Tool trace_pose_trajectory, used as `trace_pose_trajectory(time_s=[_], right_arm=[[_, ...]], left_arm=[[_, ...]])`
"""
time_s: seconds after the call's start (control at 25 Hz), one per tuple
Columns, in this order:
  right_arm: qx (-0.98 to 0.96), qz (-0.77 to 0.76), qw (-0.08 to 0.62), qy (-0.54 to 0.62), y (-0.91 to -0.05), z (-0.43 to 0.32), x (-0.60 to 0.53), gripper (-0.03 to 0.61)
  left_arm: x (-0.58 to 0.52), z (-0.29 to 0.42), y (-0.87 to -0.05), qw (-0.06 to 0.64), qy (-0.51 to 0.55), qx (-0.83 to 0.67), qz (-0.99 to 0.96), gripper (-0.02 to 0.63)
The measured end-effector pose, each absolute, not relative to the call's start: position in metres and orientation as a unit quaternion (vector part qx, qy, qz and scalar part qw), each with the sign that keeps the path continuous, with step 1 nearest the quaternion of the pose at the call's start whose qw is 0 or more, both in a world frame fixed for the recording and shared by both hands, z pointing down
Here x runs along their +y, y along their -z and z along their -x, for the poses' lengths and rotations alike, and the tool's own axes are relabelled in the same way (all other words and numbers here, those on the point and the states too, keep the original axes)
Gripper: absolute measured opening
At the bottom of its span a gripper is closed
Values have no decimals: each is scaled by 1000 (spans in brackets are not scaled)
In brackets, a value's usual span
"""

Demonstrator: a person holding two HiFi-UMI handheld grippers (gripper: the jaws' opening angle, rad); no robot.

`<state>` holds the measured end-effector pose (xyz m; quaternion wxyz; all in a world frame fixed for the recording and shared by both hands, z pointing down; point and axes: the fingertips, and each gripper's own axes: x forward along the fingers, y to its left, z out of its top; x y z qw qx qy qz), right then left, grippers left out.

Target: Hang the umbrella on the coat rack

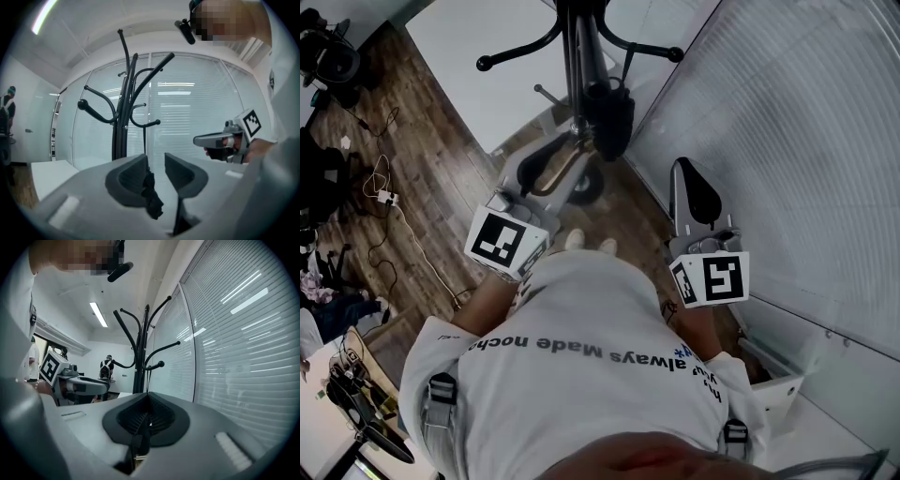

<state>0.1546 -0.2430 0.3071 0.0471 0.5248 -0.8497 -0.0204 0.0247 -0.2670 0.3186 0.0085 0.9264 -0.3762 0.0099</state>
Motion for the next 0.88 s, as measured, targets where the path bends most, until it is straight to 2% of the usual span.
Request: trace_pose_trajectory(time_s=[0.88], right_arm=[[-854,-517,51,23,-307,-147,-235,3]], left_arm=[[-260,-22,-320,15,-18,-371,-928,121]])
